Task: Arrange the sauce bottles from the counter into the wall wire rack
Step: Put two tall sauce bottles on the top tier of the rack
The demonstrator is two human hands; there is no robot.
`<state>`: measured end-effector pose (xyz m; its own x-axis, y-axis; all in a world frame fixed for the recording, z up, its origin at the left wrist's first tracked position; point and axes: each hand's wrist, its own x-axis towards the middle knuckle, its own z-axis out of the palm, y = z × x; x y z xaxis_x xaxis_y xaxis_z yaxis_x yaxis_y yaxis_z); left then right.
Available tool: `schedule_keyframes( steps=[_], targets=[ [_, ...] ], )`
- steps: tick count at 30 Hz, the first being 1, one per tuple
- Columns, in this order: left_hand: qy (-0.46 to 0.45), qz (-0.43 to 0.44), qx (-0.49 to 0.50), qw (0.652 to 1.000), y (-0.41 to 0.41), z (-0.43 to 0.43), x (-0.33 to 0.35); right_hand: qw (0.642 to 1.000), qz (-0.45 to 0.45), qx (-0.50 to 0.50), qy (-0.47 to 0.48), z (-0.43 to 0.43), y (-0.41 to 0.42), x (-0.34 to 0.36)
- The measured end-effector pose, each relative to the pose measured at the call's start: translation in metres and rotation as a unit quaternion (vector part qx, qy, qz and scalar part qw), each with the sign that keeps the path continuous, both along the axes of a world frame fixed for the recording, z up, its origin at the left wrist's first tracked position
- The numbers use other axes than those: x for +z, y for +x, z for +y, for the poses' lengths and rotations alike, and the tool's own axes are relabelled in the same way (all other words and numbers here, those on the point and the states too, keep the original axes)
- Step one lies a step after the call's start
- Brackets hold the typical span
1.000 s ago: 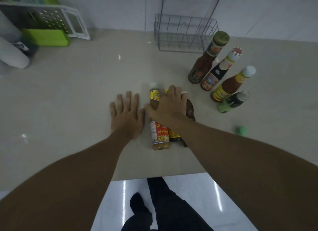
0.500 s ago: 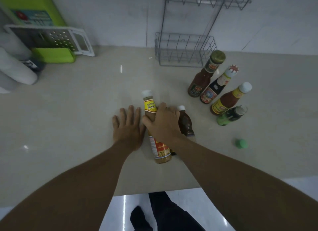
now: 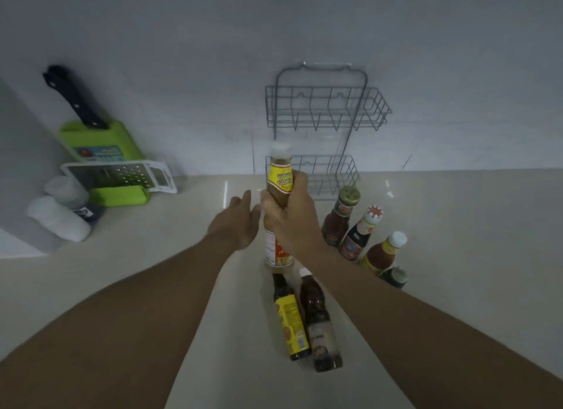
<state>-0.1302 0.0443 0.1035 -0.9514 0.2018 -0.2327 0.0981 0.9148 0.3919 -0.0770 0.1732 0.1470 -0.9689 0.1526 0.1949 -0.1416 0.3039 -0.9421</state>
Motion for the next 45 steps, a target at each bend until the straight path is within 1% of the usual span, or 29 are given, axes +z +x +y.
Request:
schedule_keyframes(
  steps=[2,4,9,11,14,16,21,27,29,32,34,37,39,40,42,45],
  targets=[
    [-0.016,0.046,-0.012,0.999,-0.023,0.013,0.025,0.999,0.046,-0.011,-0.012,0.011,-0.026,0.03],
    [-0.009,0.077,-0.005,0.997,-0.041,0.025,0.047,0.996,0.087,-0.016,-0.018,0.023,-0.052,0.058],
    [0.118,0.091,0.056,0.987,-0.084,0.052,0.093,0.987,0.155,-0.028,-0.017,0.046,-0.117,0.118],
    [0.151,0.087,0.078,0.982,-0.102,0.06,0.108,0.983,0.18,-0.028,-0.021,0.05,-0.138,0.136],
    [0.147,0.056,0.101,0.982,-0.121,0.07,0.12,0.978,0.207,-0.031,-0.008,0.051,-0.165,0.154],
    [0.144,0.057,0.106,0.982,-0.126,0.075,0.122,0.976,0.216,-0.03,0.003,0.051,-0.18,0.16],
    [0.191,0.066,0.119,0.972,-0.132,0.072,0.116,0.976,0.217,-0.023,0.012,0.045,-0.207,0.152],
    [0.245,0.095,0.081,0.961,-0.132,0.065,0.105,0.983,0.183,-0.006,0.023,0.037,-0.218,0.12],
    [0.269,0.092,0.081,0.955,-0.133,0.063,0.1,0.984,0.176,-0.007,0.026,0.034,-0.214,0.11],
    [0.286,0.079,0.076,0.952,-0.133,0.062,0.1,0.986,0.164,-0.015,0.004,0.033,-0.209,0.105],
    [0.289,0.076,0.07,0.952,-0.133,0.062,0.1,0.991,0.132,0.0,0.005,0.036,-0.206,0.107],
    [0.297,0.063,0.073,0.95,-0.134,0.063,0.103,0.997,0.034,0.043,0.048,0.047,-0.199,0.103],
    [0.293,0.05,0.072,0.952,-0.132,0.063,0.106,0.991,-0.038,0.077,0.101,0.058,-0.197,0.096],
    [0.291,0.046,0.069,0.953,-0.131,0.063,0.107,0.986,-0.058,0.09,0.132,0.064,-0.197,0.093],
    [0.291,0.044,0.064,0.954,-0.13,0.063,0.108,0.976,-0.075,0.112,0.17,0.071,-0.197,0.094],
    [0.291,0.04,0.065,0.954,-0.132,0.063,0.107,0.974,-0.083,0.118,0.172,0.074,-0.194,0.098]
  ],
)
